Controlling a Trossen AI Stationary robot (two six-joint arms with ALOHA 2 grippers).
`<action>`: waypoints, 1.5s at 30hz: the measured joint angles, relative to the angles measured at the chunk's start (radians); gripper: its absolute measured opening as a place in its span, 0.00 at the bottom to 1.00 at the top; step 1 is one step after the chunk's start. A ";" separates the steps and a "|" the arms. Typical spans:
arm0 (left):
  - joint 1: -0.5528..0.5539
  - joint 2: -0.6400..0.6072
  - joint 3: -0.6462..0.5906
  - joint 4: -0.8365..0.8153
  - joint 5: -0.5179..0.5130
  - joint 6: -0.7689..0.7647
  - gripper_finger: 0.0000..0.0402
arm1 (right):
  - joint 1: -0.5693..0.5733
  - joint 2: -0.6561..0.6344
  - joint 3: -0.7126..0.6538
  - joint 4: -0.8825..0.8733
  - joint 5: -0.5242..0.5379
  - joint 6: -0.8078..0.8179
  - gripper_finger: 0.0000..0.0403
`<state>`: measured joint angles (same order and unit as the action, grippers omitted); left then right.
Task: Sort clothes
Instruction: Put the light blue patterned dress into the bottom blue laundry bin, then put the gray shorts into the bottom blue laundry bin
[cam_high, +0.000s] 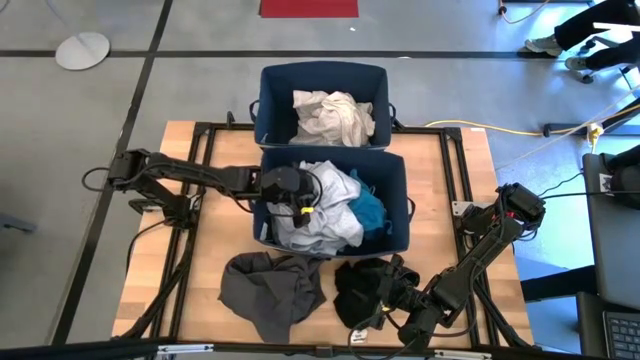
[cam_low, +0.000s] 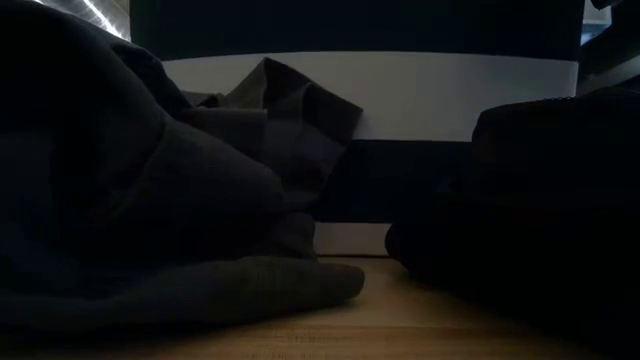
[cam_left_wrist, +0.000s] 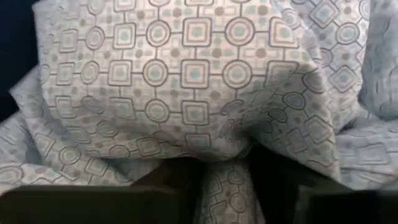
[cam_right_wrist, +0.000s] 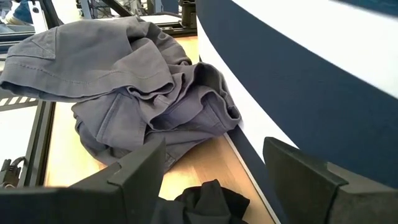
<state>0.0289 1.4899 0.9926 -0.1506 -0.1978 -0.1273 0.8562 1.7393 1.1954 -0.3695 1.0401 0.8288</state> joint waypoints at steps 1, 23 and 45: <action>-0.002 0.000 0.013 -0.014 0.002 0.003 0.34 | 0.000 0.000 0.000 0.000 0.000 0.000 0.67; -0.295 -0.213 0.488 -0.591 -0.034 -0.017 0.53 | 0.000 0.000 -0.043 0.015 0.007 0.021 0.67; -0.972 -0.033 0.487 -0.914 -0.237 -0.683 0.53 | 0.000 0.000 -0.043 0.057 -0.002 0.001 0.67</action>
<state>-0.9429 1.4565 1.4799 -1.0649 -0.4353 -0.8108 0.8566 1.7393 1.1526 -0.3121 1.0385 0.8293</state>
